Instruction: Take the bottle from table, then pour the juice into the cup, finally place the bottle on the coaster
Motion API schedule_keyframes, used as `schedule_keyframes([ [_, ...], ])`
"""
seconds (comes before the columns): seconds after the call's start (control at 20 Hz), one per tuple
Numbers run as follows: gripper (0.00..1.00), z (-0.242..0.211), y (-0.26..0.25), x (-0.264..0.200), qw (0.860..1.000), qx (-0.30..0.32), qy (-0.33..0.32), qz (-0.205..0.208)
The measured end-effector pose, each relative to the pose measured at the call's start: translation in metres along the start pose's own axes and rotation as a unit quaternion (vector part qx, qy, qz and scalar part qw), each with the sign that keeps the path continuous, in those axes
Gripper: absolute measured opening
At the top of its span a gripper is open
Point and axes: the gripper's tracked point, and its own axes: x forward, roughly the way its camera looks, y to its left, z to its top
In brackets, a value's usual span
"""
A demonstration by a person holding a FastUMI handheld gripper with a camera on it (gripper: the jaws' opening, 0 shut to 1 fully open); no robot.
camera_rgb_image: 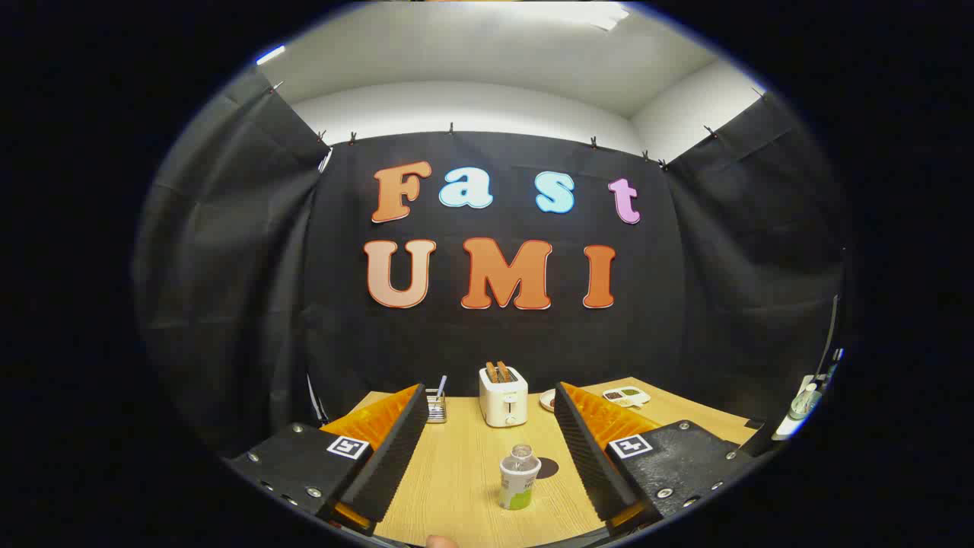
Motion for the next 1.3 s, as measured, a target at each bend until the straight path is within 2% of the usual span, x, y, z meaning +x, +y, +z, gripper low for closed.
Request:
schedule_keyframes([
  [0.35, 0.98, 0.002, 0.019, -0.001, 0.999, 0.029, -0.017, 0.029],
  [0.9, 0.98, -0.001, 0.028, 0.016, 0.999, -0.008, -0.015, 0.049],
  [1.15, 0.98, 0.004, 0.032, 0.016, 0.997, 0.020, -0.029, 0.075],
  [1.3, 0.98, -0.002, 0.025, 0.024, 0.997, 0.011, -0.021, 0.068],
])
